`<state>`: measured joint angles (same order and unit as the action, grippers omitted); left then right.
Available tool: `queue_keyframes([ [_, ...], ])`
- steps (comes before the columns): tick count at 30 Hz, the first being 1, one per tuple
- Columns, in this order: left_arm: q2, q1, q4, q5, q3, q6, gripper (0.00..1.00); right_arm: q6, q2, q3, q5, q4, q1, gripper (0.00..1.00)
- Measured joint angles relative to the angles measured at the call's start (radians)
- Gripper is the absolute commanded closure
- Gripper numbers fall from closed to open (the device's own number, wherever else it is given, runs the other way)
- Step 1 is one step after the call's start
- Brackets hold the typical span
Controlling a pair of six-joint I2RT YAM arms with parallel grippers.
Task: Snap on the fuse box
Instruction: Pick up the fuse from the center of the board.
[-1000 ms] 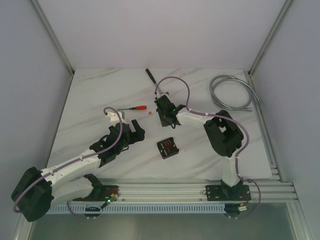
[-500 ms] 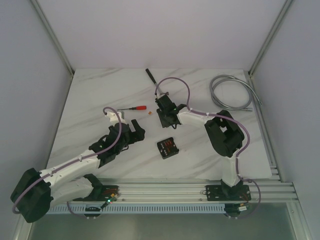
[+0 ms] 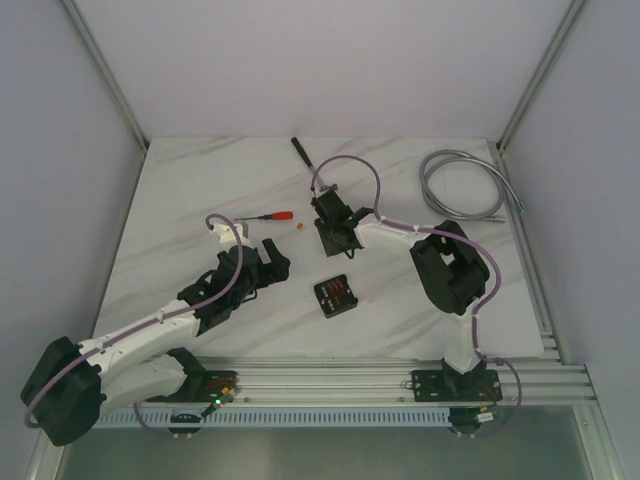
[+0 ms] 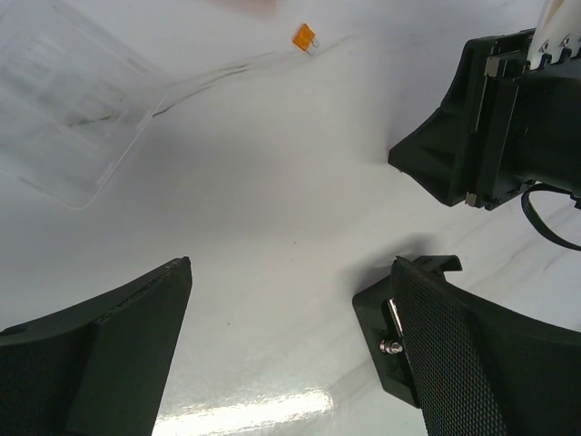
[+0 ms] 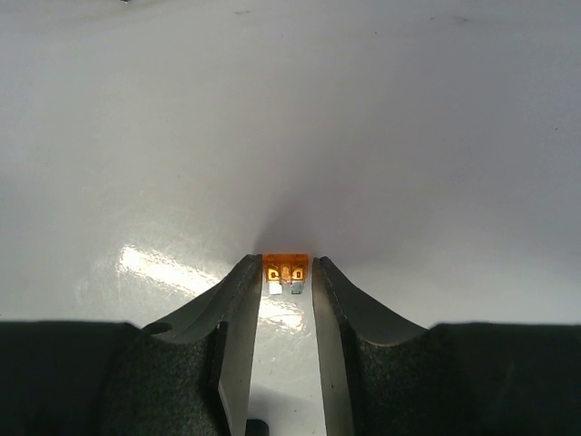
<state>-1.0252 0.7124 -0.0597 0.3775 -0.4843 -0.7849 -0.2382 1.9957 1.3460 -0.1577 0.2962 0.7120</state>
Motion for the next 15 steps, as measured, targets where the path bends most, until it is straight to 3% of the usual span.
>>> queue_keyframes([
  [15,-0.003,0.000,0.000,-0.007,0.000,0.000,0.00,-0.003,0.018,0.033,-0.003,0.037,0.000,0.68],
])
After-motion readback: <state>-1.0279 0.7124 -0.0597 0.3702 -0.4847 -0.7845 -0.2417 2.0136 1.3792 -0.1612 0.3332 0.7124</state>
